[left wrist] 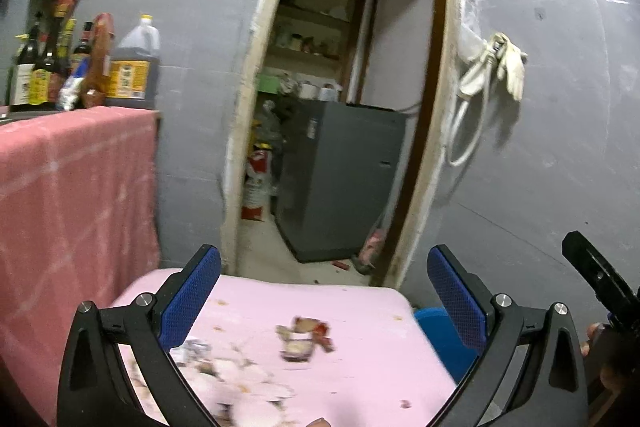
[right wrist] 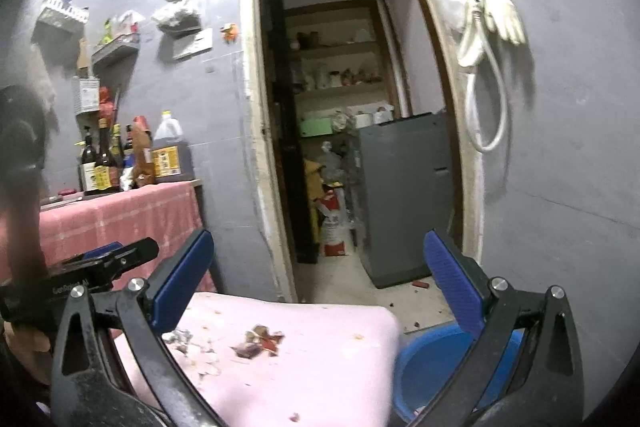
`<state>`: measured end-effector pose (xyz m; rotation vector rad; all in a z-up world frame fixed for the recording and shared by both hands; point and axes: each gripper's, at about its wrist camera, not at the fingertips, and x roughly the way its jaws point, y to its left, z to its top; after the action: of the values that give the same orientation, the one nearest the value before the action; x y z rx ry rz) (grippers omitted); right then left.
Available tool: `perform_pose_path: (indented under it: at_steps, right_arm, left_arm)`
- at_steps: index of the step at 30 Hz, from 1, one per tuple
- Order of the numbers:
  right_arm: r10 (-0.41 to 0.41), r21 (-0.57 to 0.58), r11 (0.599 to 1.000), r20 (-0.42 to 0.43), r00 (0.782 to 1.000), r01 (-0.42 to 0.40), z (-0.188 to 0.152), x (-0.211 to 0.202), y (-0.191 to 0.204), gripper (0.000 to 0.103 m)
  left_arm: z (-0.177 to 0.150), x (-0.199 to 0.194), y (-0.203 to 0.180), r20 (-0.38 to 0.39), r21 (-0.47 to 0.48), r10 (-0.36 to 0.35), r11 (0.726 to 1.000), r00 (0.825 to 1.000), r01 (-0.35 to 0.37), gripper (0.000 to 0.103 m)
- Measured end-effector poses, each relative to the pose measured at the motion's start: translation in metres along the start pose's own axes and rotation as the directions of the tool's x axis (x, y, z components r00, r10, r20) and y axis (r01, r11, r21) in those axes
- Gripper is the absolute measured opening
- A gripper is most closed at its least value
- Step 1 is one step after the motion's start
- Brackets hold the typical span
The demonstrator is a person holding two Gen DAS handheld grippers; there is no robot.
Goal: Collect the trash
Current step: 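Move both tools back over the remaining trash on the table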
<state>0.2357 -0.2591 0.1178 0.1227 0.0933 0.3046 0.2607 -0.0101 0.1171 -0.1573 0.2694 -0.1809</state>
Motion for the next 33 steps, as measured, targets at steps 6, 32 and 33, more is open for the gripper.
perform_pose_path:
  at_steps: [6,32,33]
  right_arm:
    - [0.052,-0.024,0.998,-0.019,0.998,-0.052,-0.005,0.017,0.032,0.103]
    - [0.146,-0.082,0.977,-0.425,0.893,-0.199,-0.106,0.127,0.074,0.103]
    - [0.145,-0.085,0.976,-0.443,0.885,-0.202,-0.110,0.131,0.075,0.102]
  left_arm:
    - [-0.001,-0.012,0.043,0.012,-0.009,0.079,0.997,0.997,-0.079,0.101]
    - [-0.083,0.055,0.145,-0.338,-0.127,0.163,0.968,0.927,-0.216,0.101]
    - [-0.085,0.056,0.147,-0.349,-0.132,0.159,0.967,0.924,-0.217,0.101]
